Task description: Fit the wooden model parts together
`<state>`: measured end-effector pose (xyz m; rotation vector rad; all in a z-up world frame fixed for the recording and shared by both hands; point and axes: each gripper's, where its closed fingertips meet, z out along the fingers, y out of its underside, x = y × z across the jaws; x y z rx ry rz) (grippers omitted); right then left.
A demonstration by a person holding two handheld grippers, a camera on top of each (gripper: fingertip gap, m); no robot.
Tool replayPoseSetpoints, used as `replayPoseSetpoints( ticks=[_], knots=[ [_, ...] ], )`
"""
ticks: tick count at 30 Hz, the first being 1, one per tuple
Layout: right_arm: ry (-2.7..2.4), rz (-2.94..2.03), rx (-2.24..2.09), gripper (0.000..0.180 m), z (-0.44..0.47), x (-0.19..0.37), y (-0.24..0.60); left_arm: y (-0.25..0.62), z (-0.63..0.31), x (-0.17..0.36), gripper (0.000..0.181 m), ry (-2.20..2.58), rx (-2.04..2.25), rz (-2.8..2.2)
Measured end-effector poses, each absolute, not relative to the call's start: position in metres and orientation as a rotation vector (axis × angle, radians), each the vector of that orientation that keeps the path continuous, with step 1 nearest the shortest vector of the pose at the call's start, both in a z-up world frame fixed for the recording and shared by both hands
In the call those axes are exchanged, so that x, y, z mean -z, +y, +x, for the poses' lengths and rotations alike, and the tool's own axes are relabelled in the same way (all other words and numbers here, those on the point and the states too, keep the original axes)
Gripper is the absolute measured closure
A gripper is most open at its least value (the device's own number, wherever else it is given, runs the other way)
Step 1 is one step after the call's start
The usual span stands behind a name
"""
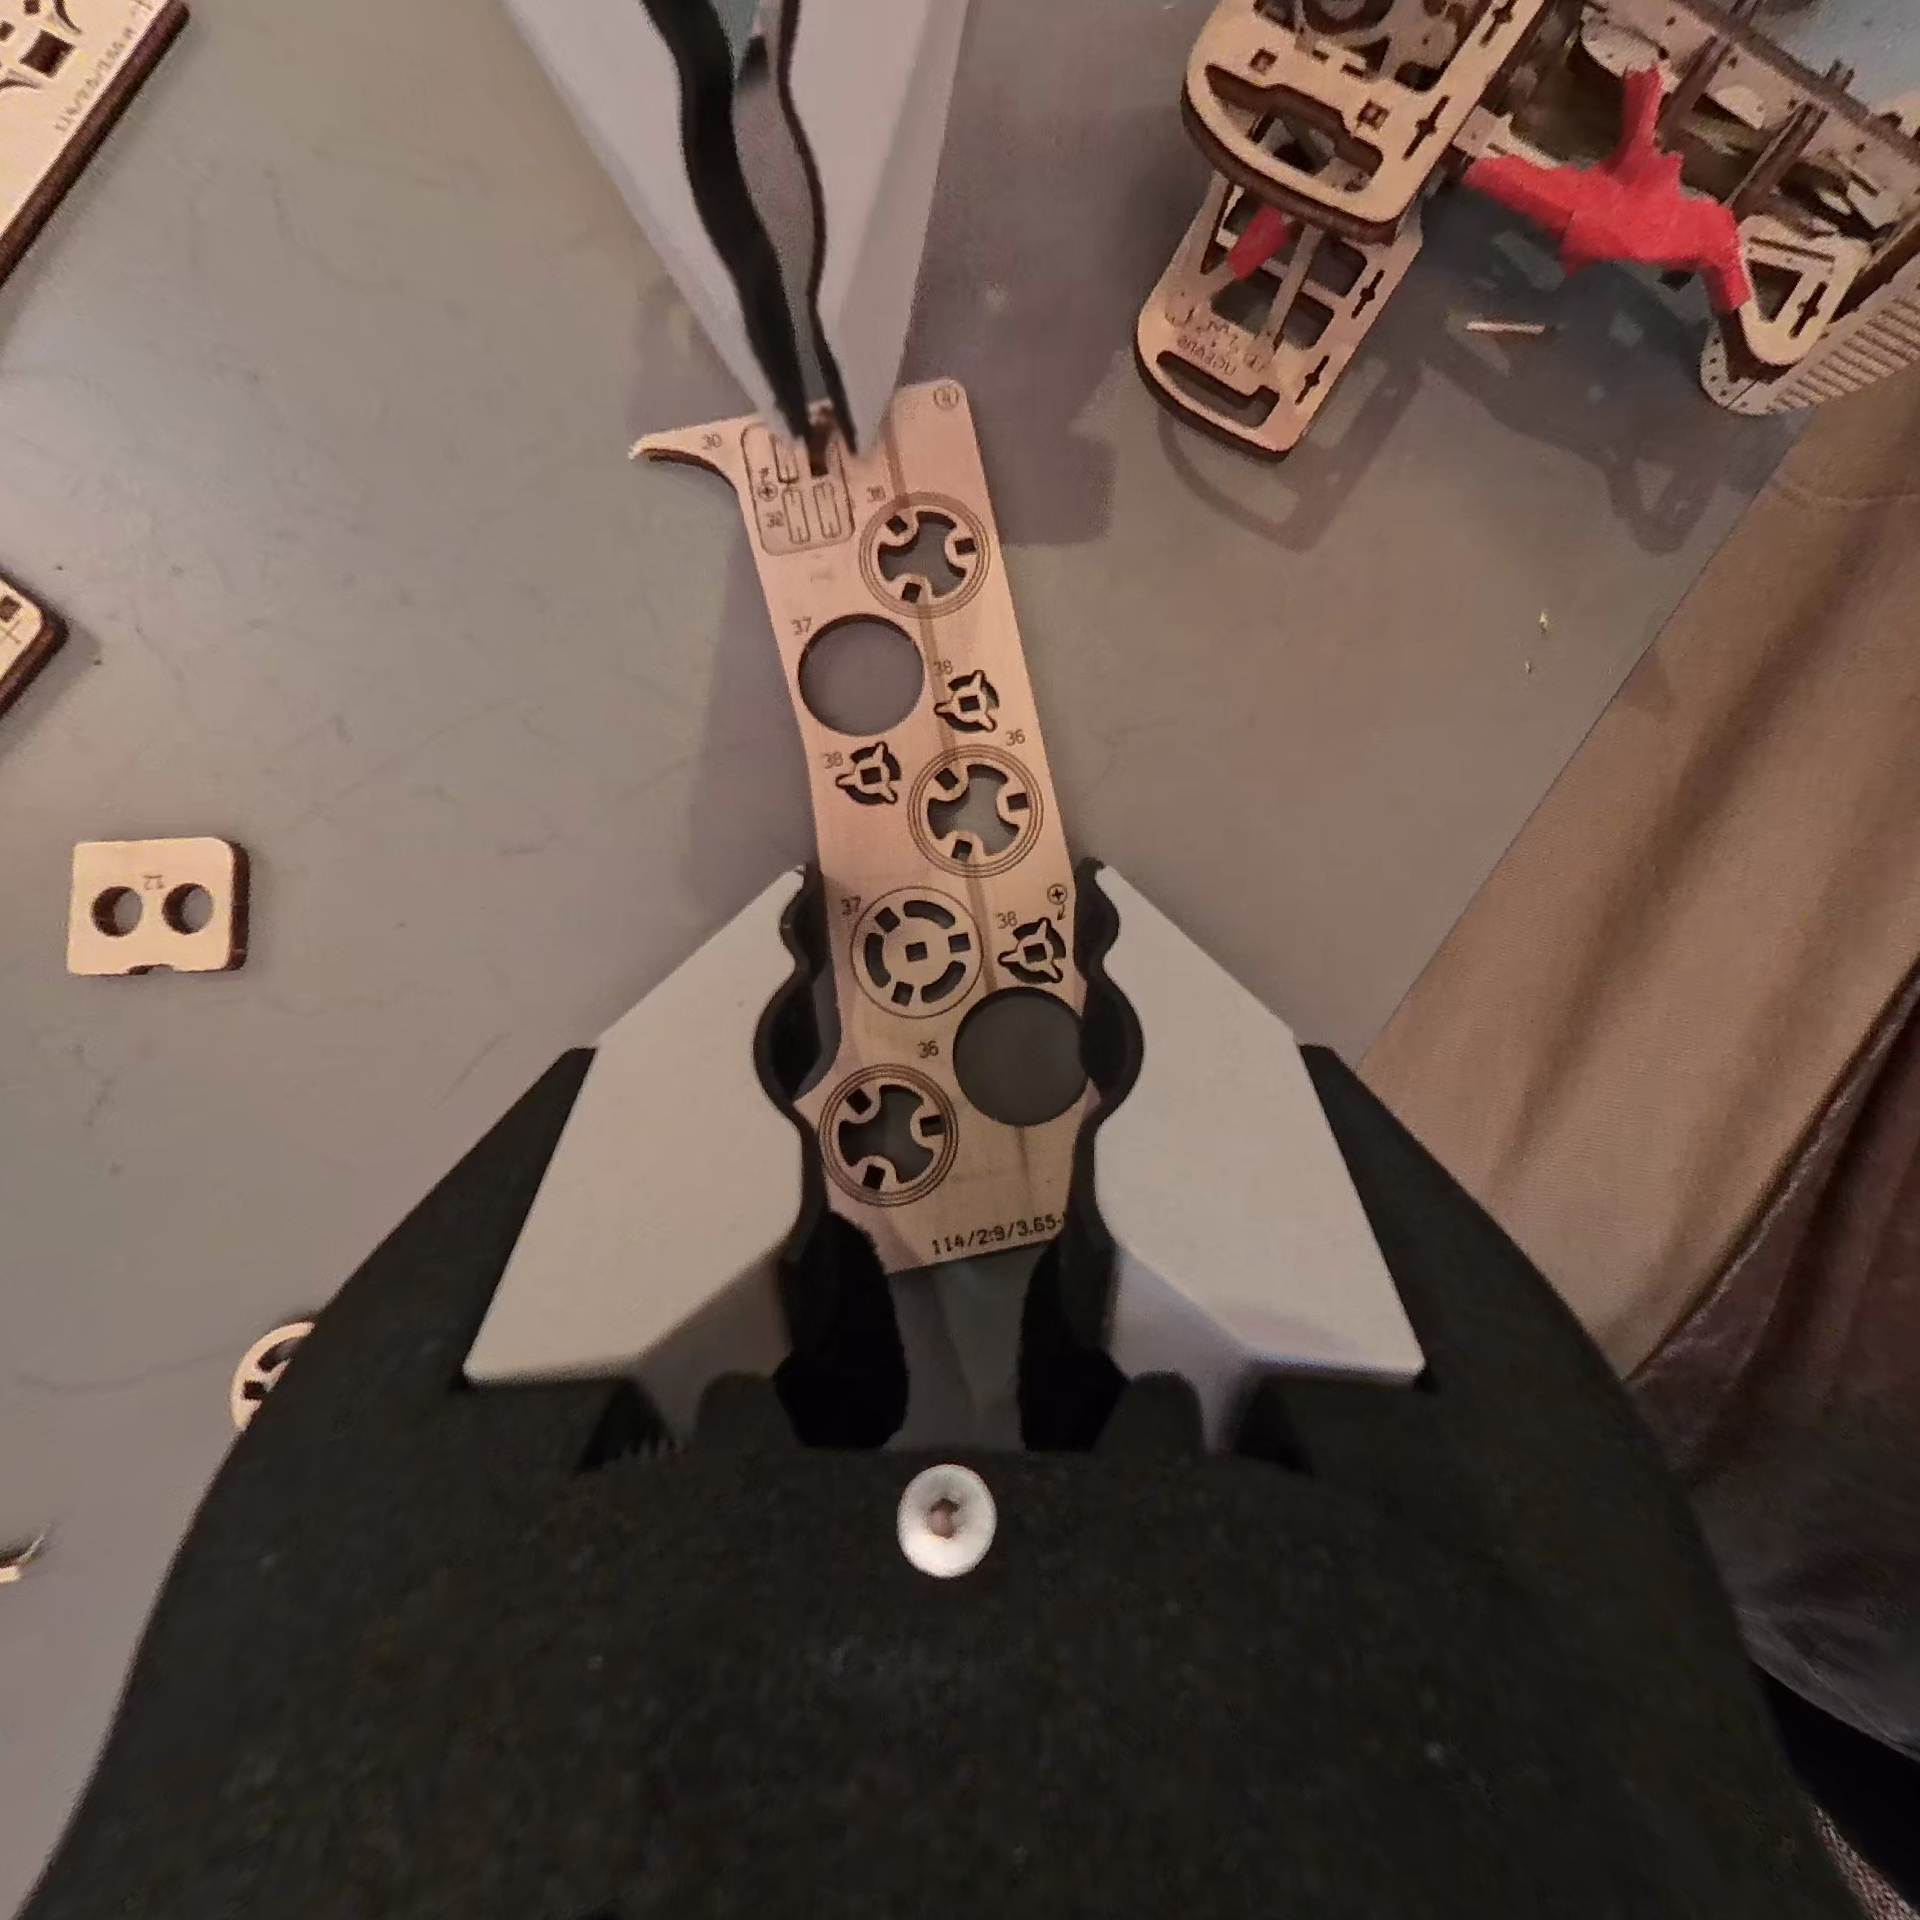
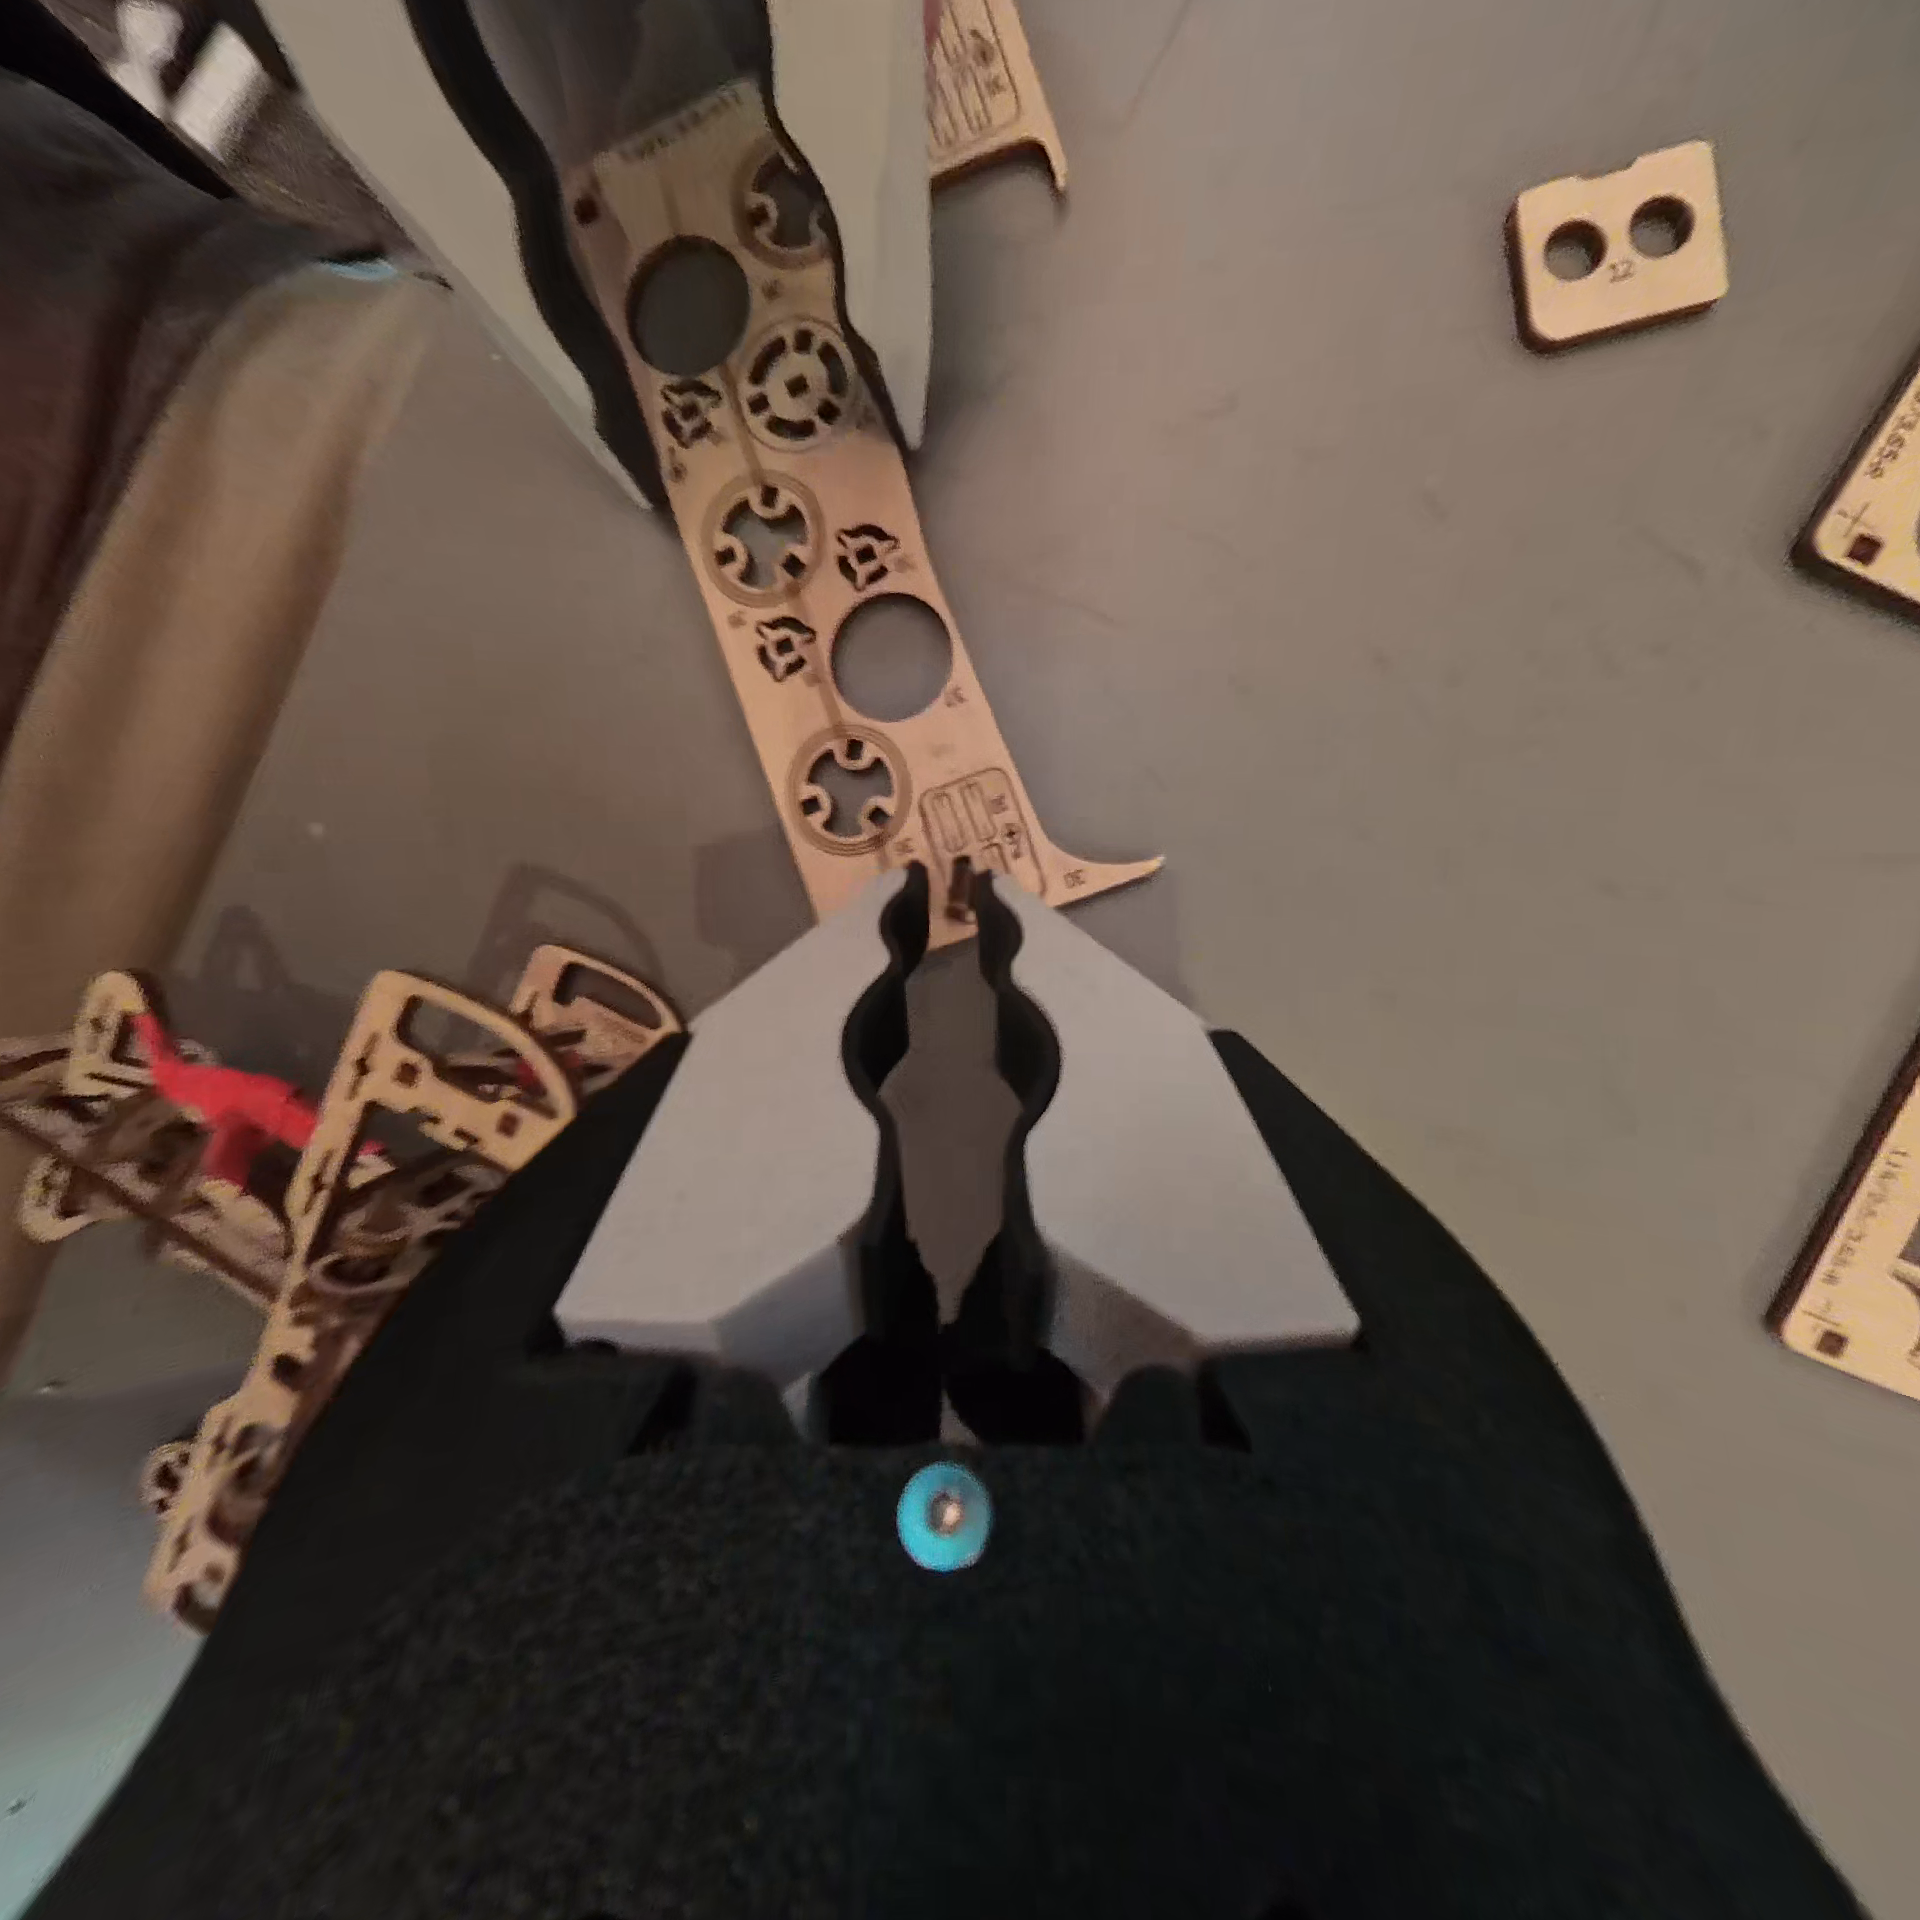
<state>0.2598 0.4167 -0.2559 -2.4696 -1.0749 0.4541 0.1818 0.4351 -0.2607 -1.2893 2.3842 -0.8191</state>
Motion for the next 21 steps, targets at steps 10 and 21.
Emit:
replayPoseSetpoints(
  ticks=[10, 21],
  knots=[
    [-1.360, -2.349, -0.265, 0.180, 0.258, 0.247, 0.426, 0.435, 0.182, 0.261, 0.135, 2.380, 0.822, -1.291],
    [-1.319, -2.356, -0.195, 0.173, 0.266, 0.248, 0.418, 0.435, 0.182, 0.261, 0.135, 2.376, 0.818, -1.298]
  ],
)
